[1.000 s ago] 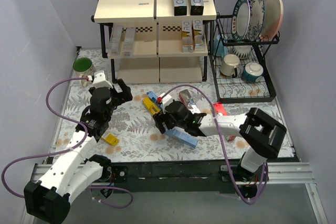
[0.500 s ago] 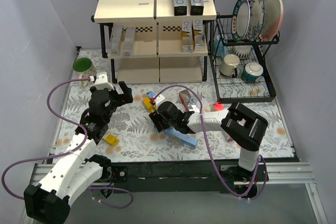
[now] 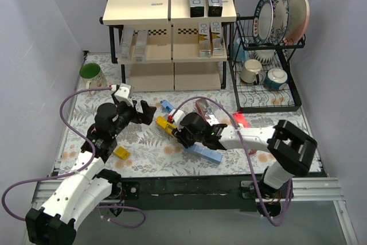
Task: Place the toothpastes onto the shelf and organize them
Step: Pick up the toothpaste from the center of the board.
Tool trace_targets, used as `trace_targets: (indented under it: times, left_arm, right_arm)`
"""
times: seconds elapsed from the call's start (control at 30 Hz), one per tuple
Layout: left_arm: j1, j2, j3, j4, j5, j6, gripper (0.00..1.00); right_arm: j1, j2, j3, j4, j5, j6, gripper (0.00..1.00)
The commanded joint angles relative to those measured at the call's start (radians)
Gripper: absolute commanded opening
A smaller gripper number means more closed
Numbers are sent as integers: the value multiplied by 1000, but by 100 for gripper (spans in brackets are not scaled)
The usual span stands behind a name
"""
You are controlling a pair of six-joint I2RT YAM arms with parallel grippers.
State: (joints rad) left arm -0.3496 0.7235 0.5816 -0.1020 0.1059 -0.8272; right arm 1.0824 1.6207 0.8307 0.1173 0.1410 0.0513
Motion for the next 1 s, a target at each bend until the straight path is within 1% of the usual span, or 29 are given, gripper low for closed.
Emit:
trace_targets:
  times: [0.0, 0.17, 0.2, 0.27, 0.3, 0.33, 0.37, 0.53, 0.63, 0.7, 0.83, 0.97]
  left_arm:
    - [1, -18, 18, -16, 227, 111, 98]
    - [-11, -30, 84, -102, 470, 189, 98]
    - [-20, -27, 98, -125, 498, 229, 98]
    - [-32, -16, 153, -215, 550, 272, 98]
    - [-48, -9, 176, -255, 589, 327, 98]
    - [-52, 0, 204, -334, 600, 351, 98]
    - [-60, 20, 245, -370, 598, 371, 98]
    - [-137, 76, 352, -583, 516, 485, 98]
    - [-173, 106, 408, -649, 483, 540, 98]
    - [-202, 111, 414, -663, 468, 574, 98]
    - [-221, 102, 412, -677, 433, 640, 98]
    - [-221, 105, 409, -673, 494, 689, 98]
  right_arm:
    - [4, -168, 25, -100, -158, -149, 38]
    - [-6, -280, 71, -258, -253, -232, 36]
    - [-7, -312, 79, -281, -261, -243, 35]
    - [-12, -341, 96, -353, -270, -271, 35]
    - [-12, -373, 100, -372, -271, -277, 35]
    - [-13, -390, 105, -392, -271, -290, 35]
    - [-15, -407, 105, -419, -273, -295, 35]
    - [-18, -518, 110, -465, -285, -312, 35]
    - [-21, -561, 111, -475, -285, -315, 35]
    - [-19, -577, 119, -484, -303, -317, 35]
    - [-19, -602, 125, -501, -343, -317, 35]
    - [-19, -616, 133, -508, -382, -318, 35]
